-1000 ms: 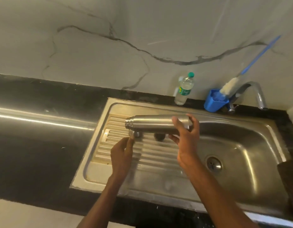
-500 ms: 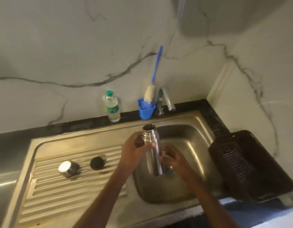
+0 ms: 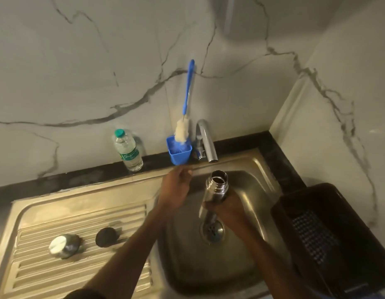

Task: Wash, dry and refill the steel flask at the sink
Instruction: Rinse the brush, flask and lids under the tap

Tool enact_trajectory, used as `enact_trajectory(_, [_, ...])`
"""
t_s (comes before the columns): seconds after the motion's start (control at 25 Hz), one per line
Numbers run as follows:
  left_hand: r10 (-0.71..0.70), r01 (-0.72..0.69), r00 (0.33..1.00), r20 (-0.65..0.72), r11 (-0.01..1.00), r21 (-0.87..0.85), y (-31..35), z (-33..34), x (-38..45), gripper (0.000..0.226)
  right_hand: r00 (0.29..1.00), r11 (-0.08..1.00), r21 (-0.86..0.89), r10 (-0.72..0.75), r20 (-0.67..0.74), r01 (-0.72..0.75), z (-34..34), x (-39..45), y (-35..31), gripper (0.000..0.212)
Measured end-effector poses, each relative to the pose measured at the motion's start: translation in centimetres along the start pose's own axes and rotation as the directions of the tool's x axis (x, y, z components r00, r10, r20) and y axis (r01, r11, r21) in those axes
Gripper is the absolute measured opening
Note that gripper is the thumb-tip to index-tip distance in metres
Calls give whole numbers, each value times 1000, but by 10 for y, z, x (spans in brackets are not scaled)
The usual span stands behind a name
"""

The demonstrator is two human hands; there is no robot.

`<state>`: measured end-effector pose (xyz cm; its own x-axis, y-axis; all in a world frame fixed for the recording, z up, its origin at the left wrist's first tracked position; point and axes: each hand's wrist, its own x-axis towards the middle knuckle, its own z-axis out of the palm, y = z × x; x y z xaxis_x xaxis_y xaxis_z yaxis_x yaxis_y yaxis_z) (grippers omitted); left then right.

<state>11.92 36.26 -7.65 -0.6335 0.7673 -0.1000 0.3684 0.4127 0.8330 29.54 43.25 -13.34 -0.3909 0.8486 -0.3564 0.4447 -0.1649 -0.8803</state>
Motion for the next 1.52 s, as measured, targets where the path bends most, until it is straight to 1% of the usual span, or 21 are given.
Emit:
enact_trajectory(0.08, [-58, 62, 997, -43, 995, 80, -5, 5, 19, 22, 999, 999, -39, 31, -37, -33, 5, -1, 2, 66])
enact_trajectory(0.16, [-63, 65, 998, -27, 993, 101, 0, 12, 33, 24, 997, 997, -57, 49, -58, -52, 11, -2, 7, 67])
enact_trajectory(0.32, [22, -29, 999, 46, 986, 164, 12, 36, 56, 30, 995, 994, -72, 79, -57, -83, 20, 5, 13, 63])
enact_trajectory(0.44, [33, -36, 999, 15, 975, 220, 25, 47, 68, 15, 994, 992, -81, 93, -50, -97, 20, 16, 10, 62])
enact_trajectory(0.52, [0, 8, 999, -36, 973, 231, 31, 50, 72, 13, 994, 990, -95, 101, -40, -105, 19, 24, 11, 61])
enact_trajectory(0.64, [-3, 22, 995, -96, 979, 201, 29, 56, 75, 17, 993, 987, -116, 105, -45, -110, 19, 33, 15, 61])
enact_trajectory(0.92, [-41, 55, 988, -146, 994, 93, 22, 60, 72, 24, 993, 987, -109, 118, -30, -120, 21, 39, 19, 61])
enact_trajectory(1.08, [-58, 66, 985, -161, 997, 45, 20, 61, 74, 17, 994, 990, -85, 112, -11, -112, 26, 33, 28, 62])
enact_trajectory(1.24, [-39, 39, 985, -166, 999, -3, 23, 61, 68, 11, 995, 993, -66, 100, 3, -99, 32, 39, 29, 67])
enact_trajectory(1.4, [-9, 14, 983, -184, 1000, 24, 15, 61, 69, 11, 988, 991, -85, 115, 108, -106, 28, 43, 33, 72])
enact_trajectory(1.52, [5, -5, 981, -196, 1000, 3, 12, 63, 66, 13, 988, 991, -41, 130, 82, -127, 24, 48, 33, 68])
